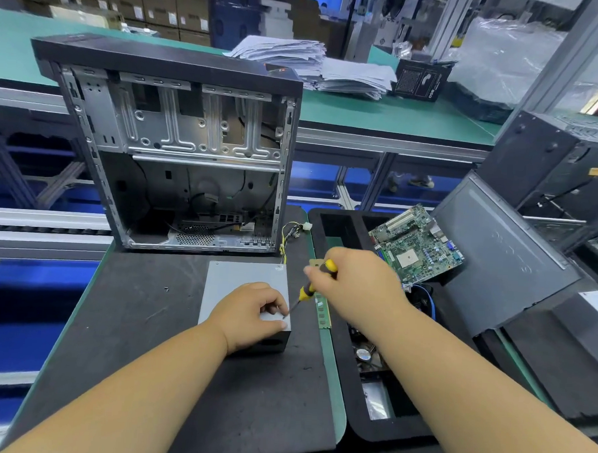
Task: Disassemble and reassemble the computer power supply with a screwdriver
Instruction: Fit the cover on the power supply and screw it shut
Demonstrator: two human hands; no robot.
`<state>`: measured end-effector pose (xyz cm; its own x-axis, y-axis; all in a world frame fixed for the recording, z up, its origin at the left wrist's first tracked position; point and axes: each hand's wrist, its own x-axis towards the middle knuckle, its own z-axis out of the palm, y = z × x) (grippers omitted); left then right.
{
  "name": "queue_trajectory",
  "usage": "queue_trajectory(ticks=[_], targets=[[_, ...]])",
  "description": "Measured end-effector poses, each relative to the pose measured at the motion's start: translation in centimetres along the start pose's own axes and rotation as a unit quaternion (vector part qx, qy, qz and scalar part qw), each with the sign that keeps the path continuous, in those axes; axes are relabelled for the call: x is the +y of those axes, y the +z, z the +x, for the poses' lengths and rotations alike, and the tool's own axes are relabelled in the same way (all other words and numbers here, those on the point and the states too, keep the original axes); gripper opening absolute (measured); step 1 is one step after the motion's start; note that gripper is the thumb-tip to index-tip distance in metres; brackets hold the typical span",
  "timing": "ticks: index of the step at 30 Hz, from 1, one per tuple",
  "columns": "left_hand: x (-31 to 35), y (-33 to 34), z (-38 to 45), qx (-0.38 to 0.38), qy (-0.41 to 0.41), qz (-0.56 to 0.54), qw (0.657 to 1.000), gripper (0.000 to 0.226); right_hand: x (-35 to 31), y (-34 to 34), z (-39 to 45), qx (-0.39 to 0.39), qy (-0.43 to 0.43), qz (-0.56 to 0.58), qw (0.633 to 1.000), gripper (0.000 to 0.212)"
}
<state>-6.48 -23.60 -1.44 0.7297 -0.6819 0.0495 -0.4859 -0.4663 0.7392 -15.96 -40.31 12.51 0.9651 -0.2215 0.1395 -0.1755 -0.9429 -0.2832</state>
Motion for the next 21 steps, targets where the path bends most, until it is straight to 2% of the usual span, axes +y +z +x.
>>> queue_trajectory(ticks=[3,7,12,16,21], targets=[[0.0,0.2,0.1,0.006,-0.003,0.018,1.0,0.016,0.8,-0.6,-0.2,0.07,0.002,0.064,0.995,0.045],[0.4,0.4,0.1,0.006,-0.012,0.015,1.0,0.015,1.1,-0.5,-0.1,0.076,0.017,0.139,0.987,0.037],[0.7,-0.2,-0.2,0.013,-0.038,-0.003,0.999,0.02,-0.4,0.6,0.3,0.073,0.048,0.358,0.93,0.008],[-2.3,-3.1,-1.7,0.12,-0.101,0.002,0.988,0.025,-1.8,2.6,1.4,0.048,0.077,0.427,0.899,0.009],[-8.7,-7.6,-4.8,0.223,-0.218,0.005,0.95,0.017,-4.6,6.2,3.5,0.013,0.134,0.498,0.857,0.009]])
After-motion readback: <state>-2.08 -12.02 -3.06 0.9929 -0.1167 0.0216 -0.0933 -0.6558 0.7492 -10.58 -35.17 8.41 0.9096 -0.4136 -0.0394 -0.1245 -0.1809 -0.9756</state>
